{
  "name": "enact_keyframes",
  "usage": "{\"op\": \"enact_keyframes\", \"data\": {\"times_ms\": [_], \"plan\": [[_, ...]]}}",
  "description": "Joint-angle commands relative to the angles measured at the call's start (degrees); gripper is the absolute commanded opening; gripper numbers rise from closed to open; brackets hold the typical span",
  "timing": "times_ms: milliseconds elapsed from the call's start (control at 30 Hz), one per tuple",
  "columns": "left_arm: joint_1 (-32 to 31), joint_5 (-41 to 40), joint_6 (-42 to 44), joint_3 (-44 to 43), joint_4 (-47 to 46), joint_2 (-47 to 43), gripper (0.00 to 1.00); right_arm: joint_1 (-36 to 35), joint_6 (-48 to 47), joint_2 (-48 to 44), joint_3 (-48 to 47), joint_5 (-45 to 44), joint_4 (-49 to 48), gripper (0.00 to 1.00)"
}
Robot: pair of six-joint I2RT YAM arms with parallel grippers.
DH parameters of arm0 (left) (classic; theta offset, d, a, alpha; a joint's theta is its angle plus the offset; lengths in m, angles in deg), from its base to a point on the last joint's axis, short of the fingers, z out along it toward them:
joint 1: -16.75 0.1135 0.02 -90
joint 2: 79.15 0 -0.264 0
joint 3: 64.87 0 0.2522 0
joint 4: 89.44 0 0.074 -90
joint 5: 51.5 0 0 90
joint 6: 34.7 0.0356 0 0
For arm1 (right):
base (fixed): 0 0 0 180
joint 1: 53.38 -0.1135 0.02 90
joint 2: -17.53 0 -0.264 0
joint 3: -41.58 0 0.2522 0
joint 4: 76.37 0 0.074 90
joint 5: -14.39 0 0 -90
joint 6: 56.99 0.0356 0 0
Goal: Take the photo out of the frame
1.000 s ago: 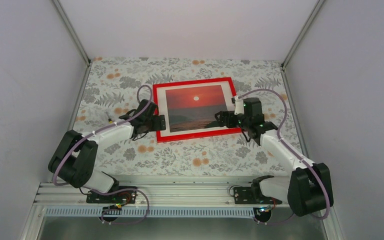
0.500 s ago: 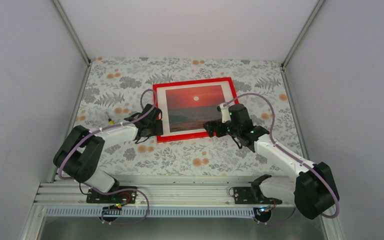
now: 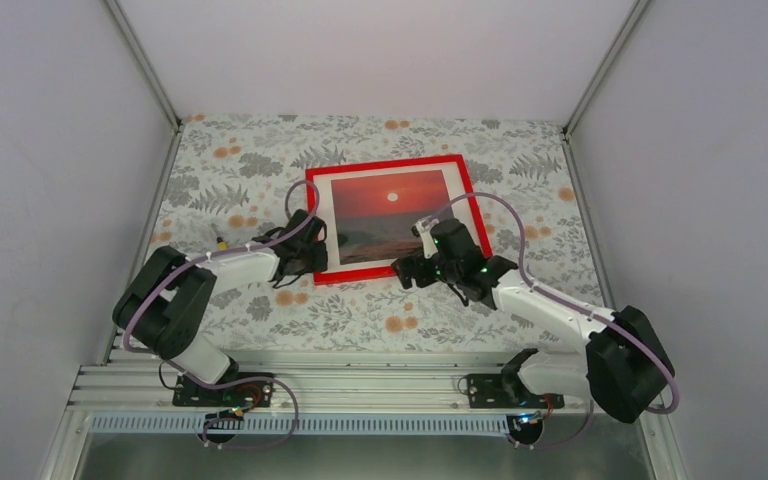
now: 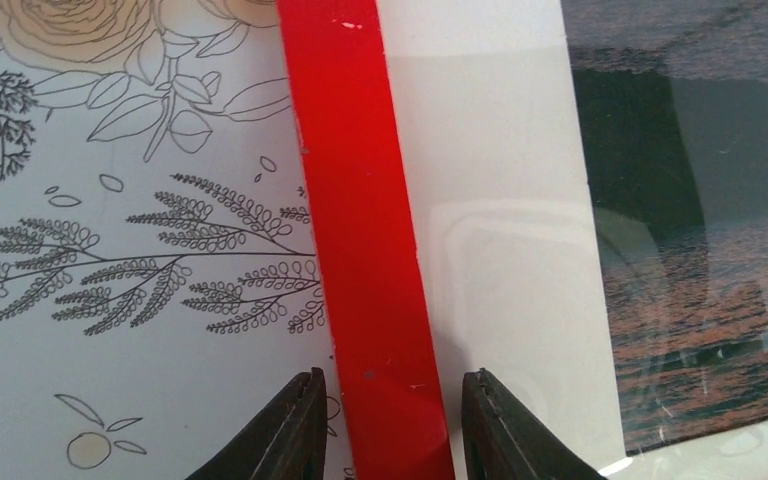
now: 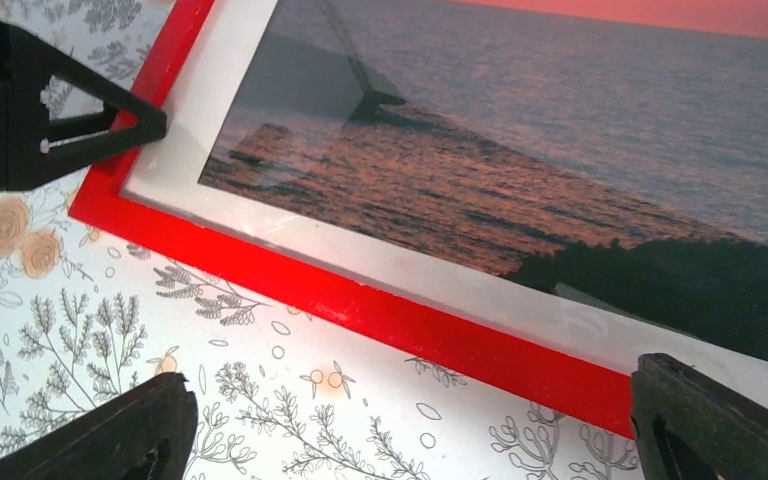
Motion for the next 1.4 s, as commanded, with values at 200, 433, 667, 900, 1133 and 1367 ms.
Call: {"op": "enact_keyframes", "data": {"times_ms": [200,433,667,900,1133,1367], "plan": [[-0.53,-3.44,1.92,-1.65,2.27,1.83,0.25,-6.69,-4.16,3.51,-2.72,-6.43,-0.1,0.96],[-0.49,-7.34,4.3,-6.37,7.16,1.52,0.18,-13.66,-7.11,6.98,-6.12,-14.73,3.23,0.97],[0.1,-9.11,6.69,-11.81,11.12,0.37,0.14,-24.1,-10.36,12.53,-10.24,-31.39,7.67,0.98],[0.51,-10.4,8.51,-15.11,15.29,-1.67,0.11,-29.72,-10.87,19.72,-11.69,-46.85,8.35,0.97],[1.04,-10.16,9.45,-15.09,17.72,-3.81,0.11,-31.89,-16.47,31.13,-14.22,-59.54,4.13,0.92],[1.05,-9.22,9.75,-15.15,18.68,-5.45,0.11,-31.83,-19.17,41.07,-17.32,-66.44,1.79,0.82]]}}
